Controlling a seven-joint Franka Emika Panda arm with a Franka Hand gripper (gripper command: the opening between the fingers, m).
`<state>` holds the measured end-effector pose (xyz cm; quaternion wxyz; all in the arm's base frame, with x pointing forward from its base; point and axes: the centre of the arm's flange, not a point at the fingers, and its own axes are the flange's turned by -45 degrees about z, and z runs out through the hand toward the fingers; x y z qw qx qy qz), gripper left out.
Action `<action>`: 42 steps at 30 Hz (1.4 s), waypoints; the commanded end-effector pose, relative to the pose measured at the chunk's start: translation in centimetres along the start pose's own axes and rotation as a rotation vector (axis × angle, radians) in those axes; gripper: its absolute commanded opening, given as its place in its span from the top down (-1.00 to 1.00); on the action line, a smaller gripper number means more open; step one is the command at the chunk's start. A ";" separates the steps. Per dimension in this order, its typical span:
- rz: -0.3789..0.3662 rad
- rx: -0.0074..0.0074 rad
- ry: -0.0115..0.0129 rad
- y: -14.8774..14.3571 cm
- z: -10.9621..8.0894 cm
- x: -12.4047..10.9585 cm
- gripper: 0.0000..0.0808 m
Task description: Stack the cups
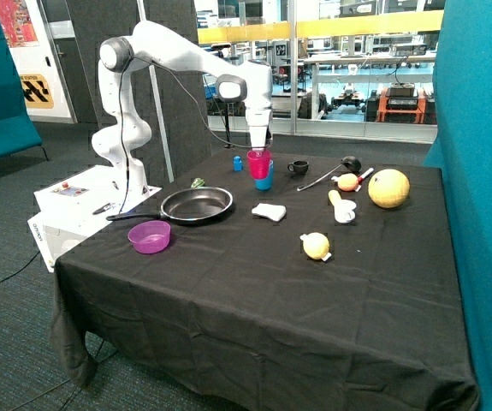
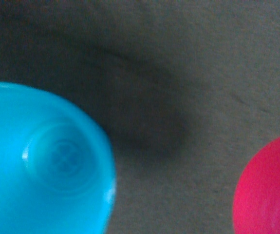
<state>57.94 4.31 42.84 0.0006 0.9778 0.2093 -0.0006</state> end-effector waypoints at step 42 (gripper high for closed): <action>-0.192 0.0007 0.0015 -9.3 -1.0 0.3 1.00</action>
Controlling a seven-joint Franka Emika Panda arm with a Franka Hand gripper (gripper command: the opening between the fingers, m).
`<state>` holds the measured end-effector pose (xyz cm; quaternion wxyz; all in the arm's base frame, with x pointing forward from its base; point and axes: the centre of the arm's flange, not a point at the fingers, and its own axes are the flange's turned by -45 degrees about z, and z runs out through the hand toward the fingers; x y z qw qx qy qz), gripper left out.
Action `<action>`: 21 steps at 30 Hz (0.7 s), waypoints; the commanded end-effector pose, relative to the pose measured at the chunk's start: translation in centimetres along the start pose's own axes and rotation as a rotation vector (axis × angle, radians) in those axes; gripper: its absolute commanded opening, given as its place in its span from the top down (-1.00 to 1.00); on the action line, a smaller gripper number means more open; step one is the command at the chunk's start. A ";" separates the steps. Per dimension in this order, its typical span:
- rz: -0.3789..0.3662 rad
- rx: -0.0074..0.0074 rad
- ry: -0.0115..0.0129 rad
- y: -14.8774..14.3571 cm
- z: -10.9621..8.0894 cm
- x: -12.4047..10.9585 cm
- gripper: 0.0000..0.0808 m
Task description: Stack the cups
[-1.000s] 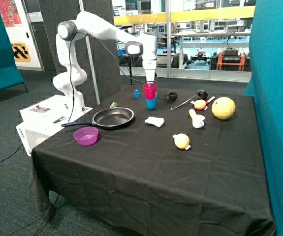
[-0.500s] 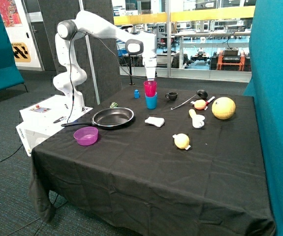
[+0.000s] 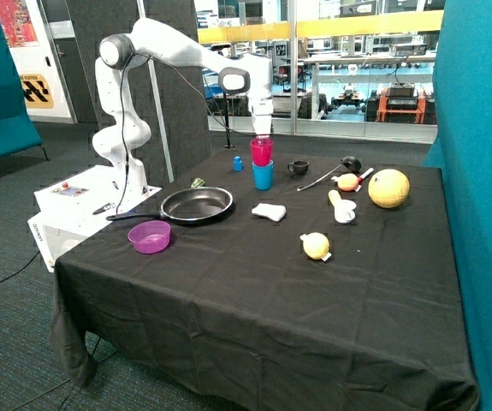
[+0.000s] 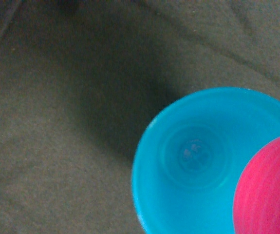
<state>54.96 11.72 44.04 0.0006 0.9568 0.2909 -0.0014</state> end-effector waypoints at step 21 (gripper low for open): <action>-0.045 0.0003 0.0030 -3.2 0.4 1.0 1.00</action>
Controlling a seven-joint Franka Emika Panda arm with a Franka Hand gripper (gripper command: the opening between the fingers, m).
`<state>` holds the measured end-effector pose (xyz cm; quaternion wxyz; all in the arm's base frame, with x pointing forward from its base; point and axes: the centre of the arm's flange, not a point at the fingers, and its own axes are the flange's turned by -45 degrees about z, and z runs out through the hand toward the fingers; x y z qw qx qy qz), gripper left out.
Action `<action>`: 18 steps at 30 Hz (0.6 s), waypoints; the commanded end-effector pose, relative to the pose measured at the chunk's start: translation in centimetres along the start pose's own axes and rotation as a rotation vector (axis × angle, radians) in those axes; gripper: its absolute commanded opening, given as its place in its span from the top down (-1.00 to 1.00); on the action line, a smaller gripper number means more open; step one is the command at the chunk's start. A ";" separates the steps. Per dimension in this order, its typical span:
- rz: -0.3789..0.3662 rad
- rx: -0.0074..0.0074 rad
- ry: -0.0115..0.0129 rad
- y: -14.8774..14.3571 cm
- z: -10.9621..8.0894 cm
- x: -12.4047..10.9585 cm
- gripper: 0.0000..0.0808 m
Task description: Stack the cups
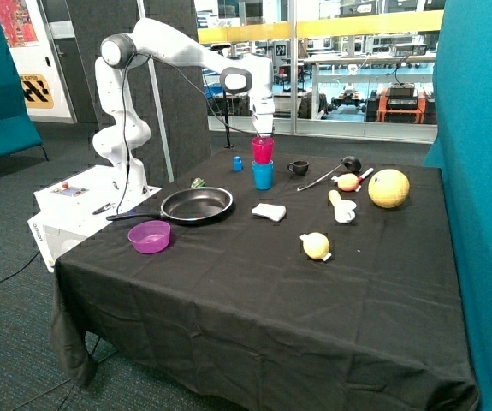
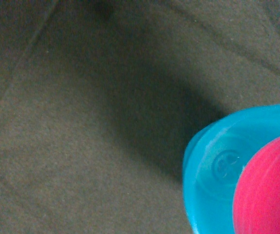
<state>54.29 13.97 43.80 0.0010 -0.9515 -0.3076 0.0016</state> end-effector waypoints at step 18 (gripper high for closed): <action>0.014 -0.0028 0.0024 -0.3 1.5 -0.6 1.00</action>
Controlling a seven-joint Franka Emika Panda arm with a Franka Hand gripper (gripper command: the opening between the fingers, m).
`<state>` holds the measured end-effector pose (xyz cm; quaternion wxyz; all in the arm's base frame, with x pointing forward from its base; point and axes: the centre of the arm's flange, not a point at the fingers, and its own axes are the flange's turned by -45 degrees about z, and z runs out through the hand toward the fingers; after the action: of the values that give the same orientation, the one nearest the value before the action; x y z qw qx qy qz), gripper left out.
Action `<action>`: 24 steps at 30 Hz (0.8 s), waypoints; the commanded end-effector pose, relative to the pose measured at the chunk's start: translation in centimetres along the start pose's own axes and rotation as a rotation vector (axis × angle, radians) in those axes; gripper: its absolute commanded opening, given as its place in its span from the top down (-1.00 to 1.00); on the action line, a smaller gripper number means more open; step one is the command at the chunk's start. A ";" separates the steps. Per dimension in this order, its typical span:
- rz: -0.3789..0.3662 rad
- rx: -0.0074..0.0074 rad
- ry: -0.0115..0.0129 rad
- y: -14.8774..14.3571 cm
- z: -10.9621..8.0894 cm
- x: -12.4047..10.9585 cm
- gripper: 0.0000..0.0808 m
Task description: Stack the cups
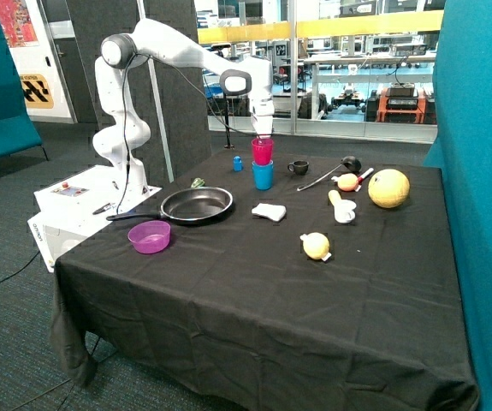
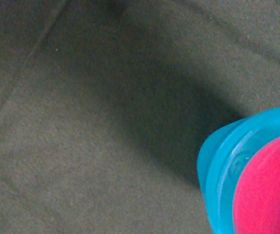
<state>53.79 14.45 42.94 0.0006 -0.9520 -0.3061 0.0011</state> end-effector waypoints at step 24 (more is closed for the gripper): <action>0.025 -0.0018 0.0018 0.7 2.7 -1.0 1.00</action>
<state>53.48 13.37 41.33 -0.0001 -0.9547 -0.2975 -0.0017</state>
